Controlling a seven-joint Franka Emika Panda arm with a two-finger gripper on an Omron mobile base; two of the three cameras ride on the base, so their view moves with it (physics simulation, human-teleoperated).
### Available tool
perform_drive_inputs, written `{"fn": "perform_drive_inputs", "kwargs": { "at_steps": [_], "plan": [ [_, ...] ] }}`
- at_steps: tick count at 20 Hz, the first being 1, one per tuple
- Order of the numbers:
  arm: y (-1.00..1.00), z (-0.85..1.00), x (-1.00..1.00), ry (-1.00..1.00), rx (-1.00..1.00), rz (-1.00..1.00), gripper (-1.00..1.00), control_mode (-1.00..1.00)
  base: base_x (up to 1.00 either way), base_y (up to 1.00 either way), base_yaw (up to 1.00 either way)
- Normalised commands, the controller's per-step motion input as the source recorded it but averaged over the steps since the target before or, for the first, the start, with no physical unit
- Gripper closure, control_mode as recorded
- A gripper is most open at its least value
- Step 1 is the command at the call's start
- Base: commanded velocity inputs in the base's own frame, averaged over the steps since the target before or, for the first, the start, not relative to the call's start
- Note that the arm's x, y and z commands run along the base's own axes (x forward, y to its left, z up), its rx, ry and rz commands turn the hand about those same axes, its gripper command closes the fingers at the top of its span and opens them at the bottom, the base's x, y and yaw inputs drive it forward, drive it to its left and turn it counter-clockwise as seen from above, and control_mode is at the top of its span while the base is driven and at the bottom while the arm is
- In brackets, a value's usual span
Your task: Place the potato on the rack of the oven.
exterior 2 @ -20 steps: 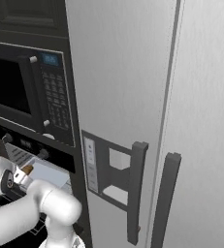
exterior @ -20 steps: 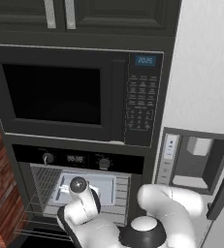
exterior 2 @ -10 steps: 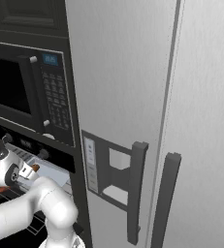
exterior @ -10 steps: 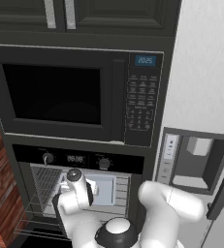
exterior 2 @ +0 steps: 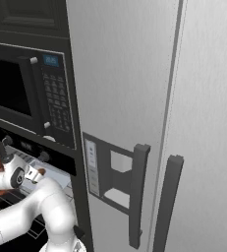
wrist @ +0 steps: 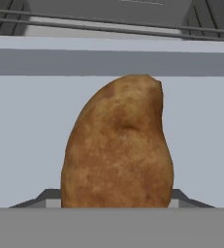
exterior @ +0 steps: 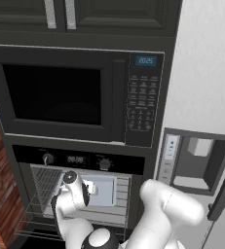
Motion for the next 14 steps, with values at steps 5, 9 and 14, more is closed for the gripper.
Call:
{"fn": "perform_drive_inputs", "kwargs": {
  "at_steps": [5, 9, 14],
  "plan": [
    [0.01, -0.61, 0.39, 0.0, -0.05, 0.0, 1.0, -1.0, 0.0, 0.0, 0.0],
    [0.0, -0.35, 0.15, 0.02, 0.0, 0.0, 1.0, -1.0, 0.0, 0.0, 0.0],
    [0.18, -0.48, -0.22, 0.04, 0.0, 0.0, -1.0, -1.0, 0.0, 0.0, 0.0]
  ]
}}
